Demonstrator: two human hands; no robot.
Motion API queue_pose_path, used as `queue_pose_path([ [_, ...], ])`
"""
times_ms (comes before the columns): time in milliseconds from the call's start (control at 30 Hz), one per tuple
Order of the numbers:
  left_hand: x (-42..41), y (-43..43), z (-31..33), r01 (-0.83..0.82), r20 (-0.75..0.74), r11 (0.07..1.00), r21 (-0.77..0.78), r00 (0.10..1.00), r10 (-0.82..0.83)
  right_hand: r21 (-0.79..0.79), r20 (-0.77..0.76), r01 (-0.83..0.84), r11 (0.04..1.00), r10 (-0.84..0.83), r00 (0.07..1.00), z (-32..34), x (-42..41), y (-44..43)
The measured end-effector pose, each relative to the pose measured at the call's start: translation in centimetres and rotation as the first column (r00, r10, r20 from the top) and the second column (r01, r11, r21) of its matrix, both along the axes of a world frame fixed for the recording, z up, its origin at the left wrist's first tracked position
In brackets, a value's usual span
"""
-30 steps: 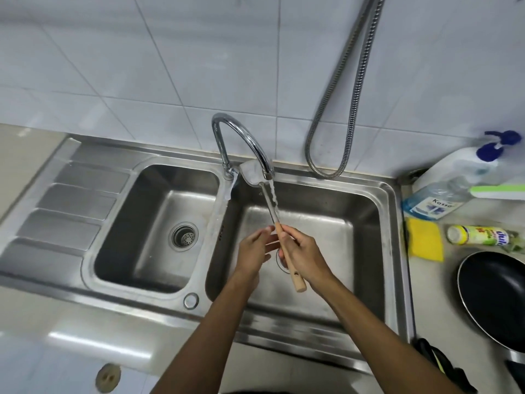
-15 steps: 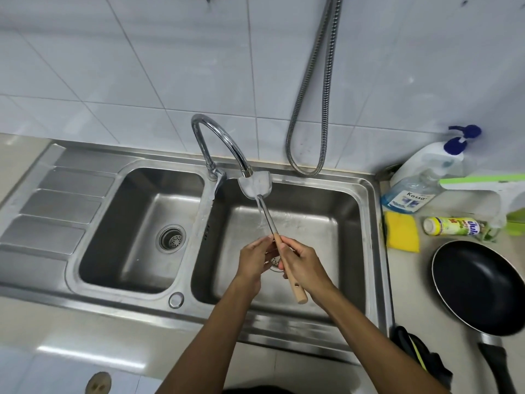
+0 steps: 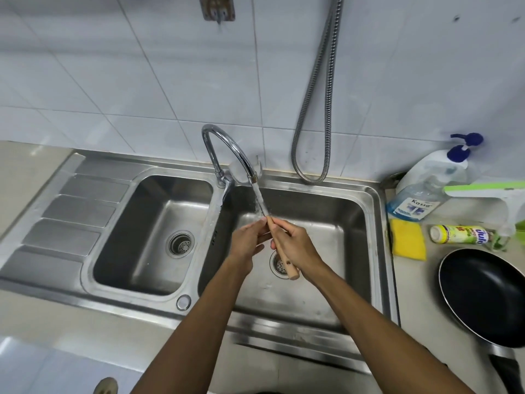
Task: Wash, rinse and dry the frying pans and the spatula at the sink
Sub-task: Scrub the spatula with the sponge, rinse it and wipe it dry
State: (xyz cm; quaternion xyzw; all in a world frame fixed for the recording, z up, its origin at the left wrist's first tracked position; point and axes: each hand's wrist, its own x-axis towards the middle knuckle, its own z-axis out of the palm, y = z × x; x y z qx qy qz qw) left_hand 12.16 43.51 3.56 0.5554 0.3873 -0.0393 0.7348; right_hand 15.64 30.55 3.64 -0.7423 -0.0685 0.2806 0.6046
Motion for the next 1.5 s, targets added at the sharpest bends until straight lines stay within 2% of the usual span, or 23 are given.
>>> queue_pose_path([
  [600,1.6,1.7,0.1,-0.022,-0.014,1.0,0.014,1.0,0.022,0.017,-0.035,-0.017,1.0,0.018,0.999,-0.3,1.9,1.9],
  [767,-0.3,0.6,-0.5,0.036,-0.02,0.999,-0.001,0.999,-0.036,0.014,-0.048,0.004,1.0,-0.004,0.999,-0.4,-0.1,0.2],
  [1100,-5.9,-3.8,-2.3,0.117,-0.064,0.989,-0.092,0.99,-0.123,-0.015,-0.17,0.061,0.998,-0.063,0.983,-2.1,-6.0,-4.7],
  [1367,-8.2,-5.4,-2.5,0.149,-0.067,0.983,-0.109,0.985,-0.157,-0.024,-0.163,0.061,0.998,-0.065,0.984,-2.6,-8.6,-6.7],
  [1500,-9.0,-5.8,-2.5,0.157,-0.075,0.982,-0.103,0.983,-0.165,-0.11,-0.111,0.041,0.993,-0.053,0.992,-2.6,-9.4,-7.3],
])
